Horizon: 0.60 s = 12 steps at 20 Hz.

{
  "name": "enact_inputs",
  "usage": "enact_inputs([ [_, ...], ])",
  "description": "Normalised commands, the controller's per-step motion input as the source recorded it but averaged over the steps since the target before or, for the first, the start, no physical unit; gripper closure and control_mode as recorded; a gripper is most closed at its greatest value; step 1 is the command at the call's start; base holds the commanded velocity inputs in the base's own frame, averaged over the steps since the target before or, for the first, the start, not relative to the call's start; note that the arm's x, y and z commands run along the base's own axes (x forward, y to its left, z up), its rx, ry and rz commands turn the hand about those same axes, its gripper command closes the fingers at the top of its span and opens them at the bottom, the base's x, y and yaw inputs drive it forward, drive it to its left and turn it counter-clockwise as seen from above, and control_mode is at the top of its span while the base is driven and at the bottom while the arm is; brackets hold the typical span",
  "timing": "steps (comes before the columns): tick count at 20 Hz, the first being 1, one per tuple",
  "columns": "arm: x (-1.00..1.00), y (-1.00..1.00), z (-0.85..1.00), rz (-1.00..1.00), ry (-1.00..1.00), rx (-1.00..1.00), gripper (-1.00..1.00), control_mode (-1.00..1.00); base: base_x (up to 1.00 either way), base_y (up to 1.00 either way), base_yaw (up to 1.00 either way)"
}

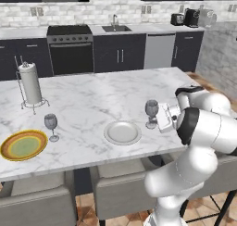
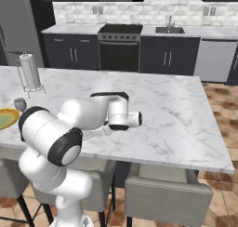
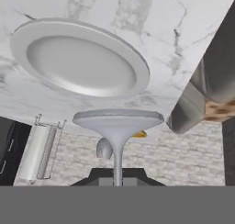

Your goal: Retrieve the wine glasses from the counter and place one next to each plate.

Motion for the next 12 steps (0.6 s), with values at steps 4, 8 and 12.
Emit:
enact_inputs([
  [4, 0.27, 0.0, -0.24, 0.0, 0.0, 0.0, 1.0, -1.0, 0.0, 0.0, 0.0],
  [8, 0.28, -0.14, -0.2, 0.0, 0.0, 0.0, 1.0, -1.0, 0.0, 0.0, 0.0],
  [12, 0.19, -0.19, -0.09, 0.0, -0.02, 0.0, 1.0, -1.0, 0.0, 0.0, 0.0],
])
